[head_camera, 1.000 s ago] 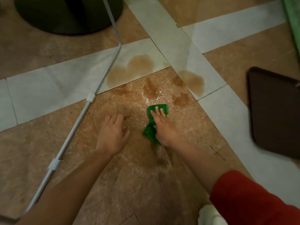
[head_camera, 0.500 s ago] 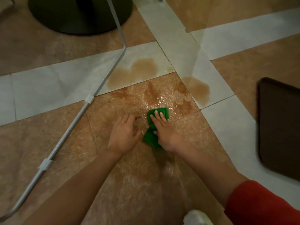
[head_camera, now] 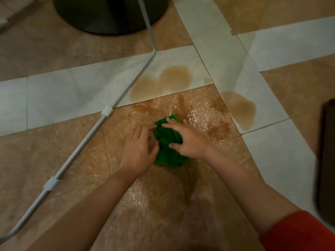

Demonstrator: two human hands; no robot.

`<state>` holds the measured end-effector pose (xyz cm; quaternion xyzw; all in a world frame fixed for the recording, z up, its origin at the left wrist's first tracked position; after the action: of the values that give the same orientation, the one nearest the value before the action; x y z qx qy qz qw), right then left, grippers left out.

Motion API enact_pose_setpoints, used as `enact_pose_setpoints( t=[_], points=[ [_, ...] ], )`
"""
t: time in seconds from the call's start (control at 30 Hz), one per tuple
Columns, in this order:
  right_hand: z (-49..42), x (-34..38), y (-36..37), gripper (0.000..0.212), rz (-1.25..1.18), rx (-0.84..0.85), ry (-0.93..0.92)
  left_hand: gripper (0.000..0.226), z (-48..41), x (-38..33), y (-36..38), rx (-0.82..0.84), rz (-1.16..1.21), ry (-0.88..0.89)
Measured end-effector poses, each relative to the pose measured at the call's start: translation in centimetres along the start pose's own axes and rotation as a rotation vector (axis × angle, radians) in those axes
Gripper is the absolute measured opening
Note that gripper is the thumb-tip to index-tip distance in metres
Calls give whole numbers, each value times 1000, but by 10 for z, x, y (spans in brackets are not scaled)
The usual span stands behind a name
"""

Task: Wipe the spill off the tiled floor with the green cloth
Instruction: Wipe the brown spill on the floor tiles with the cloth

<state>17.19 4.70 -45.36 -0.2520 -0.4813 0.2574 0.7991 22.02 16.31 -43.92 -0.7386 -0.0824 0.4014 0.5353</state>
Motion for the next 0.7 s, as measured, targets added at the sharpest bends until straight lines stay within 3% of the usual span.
enact_pose_setpoints(
  t=[0.13, 0.27, 0.43, 0.7],
  points=[
    [2, -15, -43, 51, -149, -286, 78, 58, -10, -26, 18, 63, -82, 78],
    [0, -26, -48, 52, 57, -305, 144, 83, -15, -42, 54, 270, -191, 64],
    [-1, -33, -33, 59, 224, -254, 147, 67, -22, -38, 69, 335, -342, 31],
    [-4, -33, -36, 63, 188, -281, 162, 57, -51, 3, 55, 258, -325, -132]
  ],
)
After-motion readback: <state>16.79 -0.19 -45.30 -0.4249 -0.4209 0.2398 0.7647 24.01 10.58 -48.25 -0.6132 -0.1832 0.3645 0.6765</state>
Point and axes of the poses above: each hand's wrist, its own z-axis away from the middle knuckle, its own y-axis out of the palm, x = y × z, the point moved 9 cm from there along -z, towards the middle knuckle, and after that the axes turned 7 degrees about y, right-handed, at the moved point
